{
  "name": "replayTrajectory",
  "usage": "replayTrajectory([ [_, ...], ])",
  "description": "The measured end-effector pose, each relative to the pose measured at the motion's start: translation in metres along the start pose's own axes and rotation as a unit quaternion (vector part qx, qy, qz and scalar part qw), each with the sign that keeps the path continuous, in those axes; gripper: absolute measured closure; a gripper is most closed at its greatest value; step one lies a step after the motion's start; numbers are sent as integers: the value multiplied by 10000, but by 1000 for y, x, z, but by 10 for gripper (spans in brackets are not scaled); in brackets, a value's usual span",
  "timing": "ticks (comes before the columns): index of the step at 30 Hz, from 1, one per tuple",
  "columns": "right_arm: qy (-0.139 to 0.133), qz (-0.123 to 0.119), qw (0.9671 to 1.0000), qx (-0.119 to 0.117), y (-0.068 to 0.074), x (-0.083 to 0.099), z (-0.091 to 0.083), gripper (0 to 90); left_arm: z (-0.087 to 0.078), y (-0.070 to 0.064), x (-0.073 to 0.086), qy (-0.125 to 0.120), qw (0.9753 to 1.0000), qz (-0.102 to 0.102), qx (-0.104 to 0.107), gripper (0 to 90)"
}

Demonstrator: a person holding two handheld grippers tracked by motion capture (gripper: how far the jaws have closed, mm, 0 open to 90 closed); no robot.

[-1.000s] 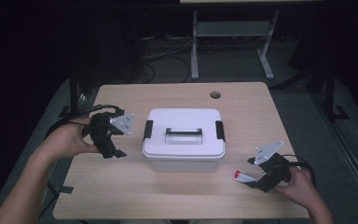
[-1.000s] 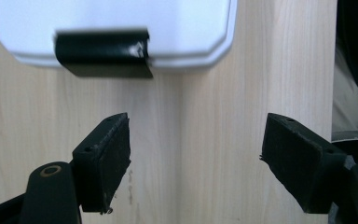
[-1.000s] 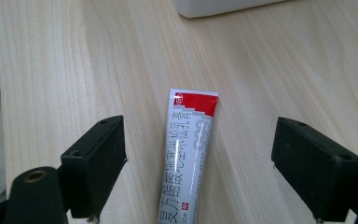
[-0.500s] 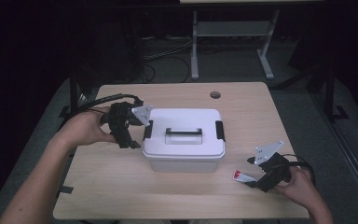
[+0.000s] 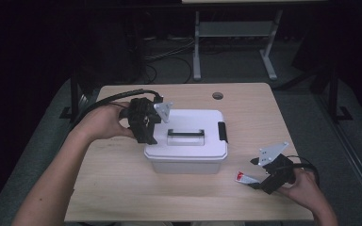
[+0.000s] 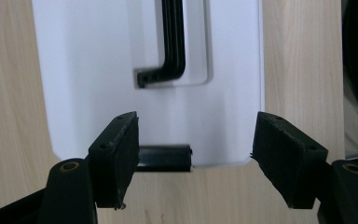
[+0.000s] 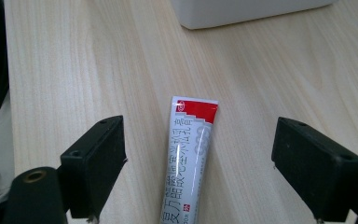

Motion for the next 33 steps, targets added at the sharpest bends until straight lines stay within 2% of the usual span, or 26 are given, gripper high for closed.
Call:
replayTrajectory([
  [8, -16, -14, 10000, 14, 0, -1, 0, 169, 13, 9, -19, 84, 9999, 83, 39, 359],
  [14, -38, 38, 10000, 10, 1, -2, -2, 169, 24, 14, -31, 55, 9999, 82, 95, 392],
  [21, -36, 28, 10000, 18, 1, -3, -3, 169, 33, 18, -40, 113, 9997, 132, 146, 436],
  [25, -63, -20, 10000, 22, 1, -5, -3, 169, 38, 20, -47, 126, 9997, 126, 180, 485],
  [33, -60, -32, 10000, 30, 2, -6, -4, 169, 46, 25, -50, 222, 9995, 44, 241, 602],
])
Point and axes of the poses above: each handheld gripper's, and its own axes: z roughly forward along the jaws, x roughly out of its underside, y roughly to its left, the point moved 4 cm from there along z, roughly forward along the jaws, and after that the axes turned 8 degrees about -y, right-handed, at the moved point
